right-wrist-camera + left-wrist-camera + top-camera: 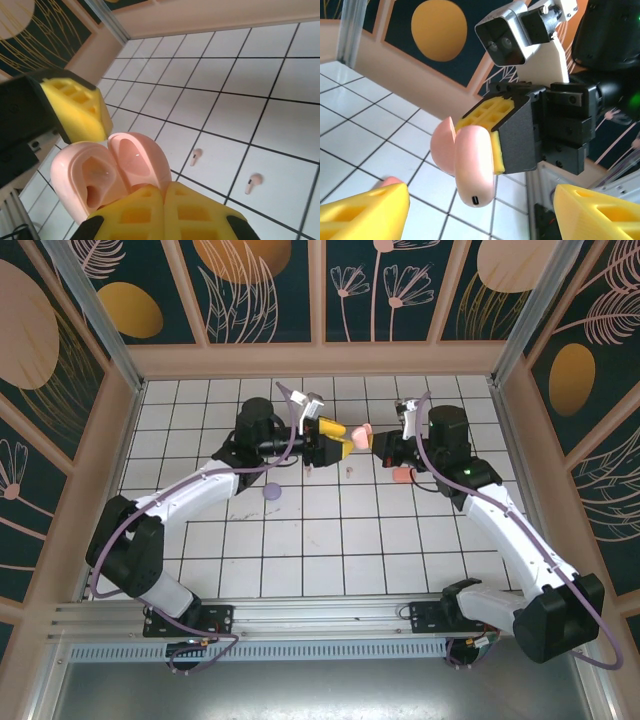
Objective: Insert the wireless bluetooth earbuds into the charging case
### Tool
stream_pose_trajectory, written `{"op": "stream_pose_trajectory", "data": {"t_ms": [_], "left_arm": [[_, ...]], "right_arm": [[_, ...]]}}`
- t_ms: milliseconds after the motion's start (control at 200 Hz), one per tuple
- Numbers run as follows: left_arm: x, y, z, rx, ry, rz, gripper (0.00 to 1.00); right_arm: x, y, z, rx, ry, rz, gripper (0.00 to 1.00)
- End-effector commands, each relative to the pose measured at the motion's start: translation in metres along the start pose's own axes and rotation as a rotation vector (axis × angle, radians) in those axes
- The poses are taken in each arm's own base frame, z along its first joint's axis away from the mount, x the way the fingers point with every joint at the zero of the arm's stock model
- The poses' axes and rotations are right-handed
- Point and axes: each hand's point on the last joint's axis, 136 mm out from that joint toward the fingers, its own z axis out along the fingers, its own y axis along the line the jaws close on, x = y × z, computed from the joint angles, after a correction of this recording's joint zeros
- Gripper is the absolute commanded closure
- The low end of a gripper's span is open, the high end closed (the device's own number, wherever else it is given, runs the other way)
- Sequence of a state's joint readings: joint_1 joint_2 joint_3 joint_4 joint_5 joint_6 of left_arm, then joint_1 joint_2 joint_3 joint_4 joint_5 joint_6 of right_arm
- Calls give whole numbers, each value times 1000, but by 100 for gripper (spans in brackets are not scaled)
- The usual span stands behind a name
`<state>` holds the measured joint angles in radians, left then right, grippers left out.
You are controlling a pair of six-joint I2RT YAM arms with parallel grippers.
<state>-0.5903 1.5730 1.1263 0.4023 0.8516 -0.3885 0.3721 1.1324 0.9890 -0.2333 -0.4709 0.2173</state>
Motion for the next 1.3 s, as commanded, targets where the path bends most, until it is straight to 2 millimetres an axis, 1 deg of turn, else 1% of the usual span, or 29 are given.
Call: {"op": "stream_pose_trajectory", "data": {"t_ms": [0, 110, 255, 325, 465, 596, 696, 726, 996, 1161, 1166, 1181, 1296], "left_arm": [[13, 0, -8, -35, 124, 62, 24], [20, -1, -10, -36, 199, 81, 24], [25, -8, -14, -3, 268, 94, 26], [26, -11, -14, 8, 291, 97, 27], [27, -13, -15, 27, 325, 91, 28], [31, -12, -14, 34, 357, 80, 29], [33, -10, -13, 39, 378, 72, 30], [34, -10, -12, 38, 382, 71, 30], [42, -4, -7, 61, 402, 42, 31], [38, -7, -6, 81, 394, 46, 31], [41, -3, -4, 80, 401, 35, 31], [45, 0, -2, 80, 409, 23, 32], [45, 1, -1, 85, 410, 20, 32]], "right_arm": [[-9, 0, -12, 46, -2, -80, 100], [-7, -3, -14, 73, 24, -118, 100], [-3, -3, -14, 109, 65, -182, 100], [0, -4, -12, 141, 90, -214, 100], [4, 3, -5, 179, 127, -285, 100], [10, 10, -1, 189, 156, -330, 100], [9, 9, -2, 198, 155, -334, 100], [12, 16, 0, 181, 159, -345, 100], [14, 25, 2, 161, 170, -361, 100], [15, 29, 7, 150, 177, -368, 100], [15, 29, 7, 149, 179, -369, 100], [15, 30, 8, 148, 180, -369, 100], [15, 32, 11, 141, 183, -376, 100]]}}
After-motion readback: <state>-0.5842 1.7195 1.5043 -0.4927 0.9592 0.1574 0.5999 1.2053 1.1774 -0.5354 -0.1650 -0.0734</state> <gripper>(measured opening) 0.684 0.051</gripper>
